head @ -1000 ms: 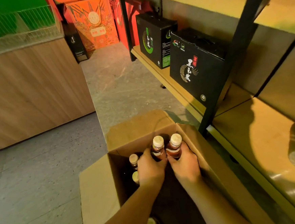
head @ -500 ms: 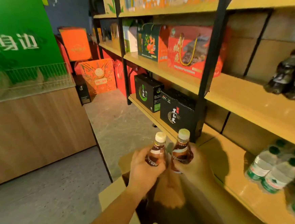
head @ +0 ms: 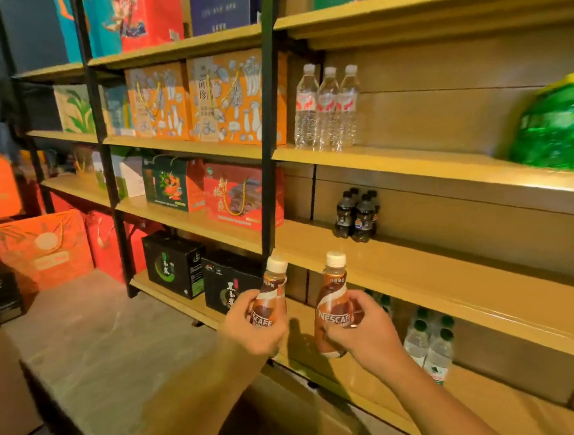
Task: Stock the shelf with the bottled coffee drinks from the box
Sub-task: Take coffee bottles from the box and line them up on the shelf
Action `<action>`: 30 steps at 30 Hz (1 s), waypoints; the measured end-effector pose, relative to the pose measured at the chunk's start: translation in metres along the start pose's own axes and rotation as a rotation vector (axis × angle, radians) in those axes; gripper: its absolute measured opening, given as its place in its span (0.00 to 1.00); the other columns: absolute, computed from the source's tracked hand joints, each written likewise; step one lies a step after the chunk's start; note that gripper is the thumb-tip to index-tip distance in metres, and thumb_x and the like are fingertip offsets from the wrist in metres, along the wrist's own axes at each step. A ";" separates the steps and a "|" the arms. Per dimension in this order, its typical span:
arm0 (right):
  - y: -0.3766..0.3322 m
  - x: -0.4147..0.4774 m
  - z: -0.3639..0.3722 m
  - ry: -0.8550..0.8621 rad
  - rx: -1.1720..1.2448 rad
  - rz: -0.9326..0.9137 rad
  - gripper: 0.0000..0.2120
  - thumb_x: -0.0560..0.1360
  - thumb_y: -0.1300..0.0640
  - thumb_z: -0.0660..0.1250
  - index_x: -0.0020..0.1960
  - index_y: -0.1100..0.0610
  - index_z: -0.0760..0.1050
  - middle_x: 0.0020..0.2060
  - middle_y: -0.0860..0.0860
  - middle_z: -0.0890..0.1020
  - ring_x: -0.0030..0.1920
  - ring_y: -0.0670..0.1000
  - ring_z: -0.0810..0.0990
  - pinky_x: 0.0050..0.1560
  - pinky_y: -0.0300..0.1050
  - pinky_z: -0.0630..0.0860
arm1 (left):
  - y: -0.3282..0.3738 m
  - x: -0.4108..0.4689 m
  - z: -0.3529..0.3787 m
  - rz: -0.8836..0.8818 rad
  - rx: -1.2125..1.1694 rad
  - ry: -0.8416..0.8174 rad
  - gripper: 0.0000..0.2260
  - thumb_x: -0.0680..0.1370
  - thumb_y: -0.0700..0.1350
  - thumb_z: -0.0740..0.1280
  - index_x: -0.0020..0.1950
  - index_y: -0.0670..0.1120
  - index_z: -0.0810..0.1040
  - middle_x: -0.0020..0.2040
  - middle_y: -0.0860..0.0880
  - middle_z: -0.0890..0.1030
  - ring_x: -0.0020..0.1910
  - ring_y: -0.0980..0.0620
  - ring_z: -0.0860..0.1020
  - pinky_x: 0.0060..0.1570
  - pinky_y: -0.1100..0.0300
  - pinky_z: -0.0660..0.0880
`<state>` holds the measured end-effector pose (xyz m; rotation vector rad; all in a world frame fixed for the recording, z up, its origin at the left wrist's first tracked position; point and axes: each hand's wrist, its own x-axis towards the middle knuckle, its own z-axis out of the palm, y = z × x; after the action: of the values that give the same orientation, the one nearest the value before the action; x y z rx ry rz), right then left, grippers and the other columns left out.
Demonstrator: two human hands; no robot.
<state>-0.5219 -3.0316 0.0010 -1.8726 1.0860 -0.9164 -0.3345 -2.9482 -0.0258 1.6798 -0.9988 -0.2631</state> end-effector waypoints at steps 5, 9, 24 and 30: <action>-0.006 -0.063 -0.068 0.206 -0.005 0.057 0.25 0.69 0.59 0.79 0.59 0.44 0.71 0.49 0.40 0.79 0.48 0.41 0.78 0.51 0.41 0.76 | 0.058 -0.031 0.029 0.058 -0.157 -0.207 0.20 0.74 0.50 0.76 0.60 0.61 0.71 0.49 0.59 0.80 0.48 0.60 0.80 0.46 0.67 0.72; -0.005 -0.115 -0.137 0.341 -0.027 0.071 0.22 0.70 0.61 0.78 0.50 0.41 0.69 0.45 0.37 0.77 0.44 0.41 0.77 0.50 0.41 0.76 | 0.103 -0.062 0.067 0.143 -0.155 -0.260 0.13 0.73 0.56 0.75 0.54 0.60 0.75 0.46 0.58 0.83 0.46 0.60 0.81 0.45 0.60 0.77; 0.068 -0.321 -0.422 0.716 -0.057 0.196 0.22 0.72 0.59 0.77 0.60 0.45 0.73 0.51 0.44 0.82 0.50 0.45 0.81 0.44 0.36 0.79 | 0.304 -0.272 0.265 0.312 -0.380 -0.580 0.13 0.74 0.49 0.76 0.47 0.61 0.73 0.42 0.59 0.80 0.42 0.63 0.77 0.35 0.64 0.69; 0.099 -0.378 -0.540 0.772 -0.121 0.187 0.20 0.73 0.60 0.76 0.58 0.45 0.72 0.48 0.42 0.80 0.46 0.43 0.80 0.34 0.33 0.77 | 0.378 -0.358 0.364 0.324 -0.393 -0.617 0.13 0.72 0.51 0.77 0.50 0.58 0.75 0.43 0.59 0.81 0.43 0.60 0.79 0.37 0.60 0.73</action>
<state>-1.1621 -2.8638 0.0785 -1.4815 1.7629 -1.5428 -0.9633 -2.9539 0.0625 1.0682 -1.5381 -0.7371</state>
